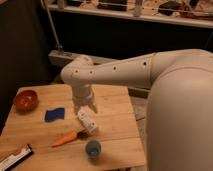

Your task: Push the eraser across the table

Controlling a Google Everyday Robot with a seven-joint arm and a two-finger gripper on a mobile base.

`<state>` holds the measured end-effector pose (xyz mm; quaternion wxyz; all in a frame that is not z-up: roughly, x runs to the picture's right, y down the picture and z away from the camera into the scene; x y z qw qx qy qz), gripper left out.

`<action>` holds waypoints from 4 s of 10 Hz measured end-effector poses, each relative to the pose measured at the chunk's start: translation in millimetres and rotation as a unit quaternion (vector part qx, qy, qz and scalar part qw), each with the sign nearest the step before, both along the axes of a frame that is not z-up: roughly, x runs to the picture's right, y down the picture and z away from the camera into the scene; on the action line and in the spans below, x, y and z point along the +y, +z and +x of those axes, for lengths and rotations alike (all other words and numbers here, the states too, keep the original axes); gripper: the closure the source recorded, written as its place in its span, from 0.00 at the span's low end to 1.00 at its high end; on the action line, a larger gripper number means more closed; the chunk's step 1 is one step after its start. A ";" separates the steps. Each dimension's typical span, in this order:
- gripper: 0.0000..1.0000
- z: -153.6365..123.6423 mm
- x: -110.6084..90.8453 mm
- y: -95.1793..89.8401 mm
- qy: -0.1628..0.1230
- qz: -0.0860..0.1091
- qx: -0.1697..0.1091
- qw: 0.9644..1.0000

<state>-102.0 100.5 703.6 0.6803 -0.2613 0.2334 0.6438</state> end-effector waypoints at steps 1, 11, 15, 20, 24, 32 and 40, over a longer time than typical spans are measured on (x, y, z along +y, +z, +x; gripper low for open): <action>0.35 0.0 0.0 0.0 0.000 0.000 0.000 1.000; 0.35 0.0 0.2 0.1 0.000 0.000 0.000 1.000; 0.35 0.0 0.2 0.1 0.000 0.000 0.000 1.000; 0.35 0.0 0.2 0.1 0.000 0.000 0.000 1.000; 0.35 1.1 -1.7 2.1 -0.010 0.001 0.006 1.000; 0.42 -99.6 -2.0 9.0 -0.152 0.033 -0.029 0.987; 1.00 -207.8 50.8 1.1 -0.230 0.023 -0.137 0.963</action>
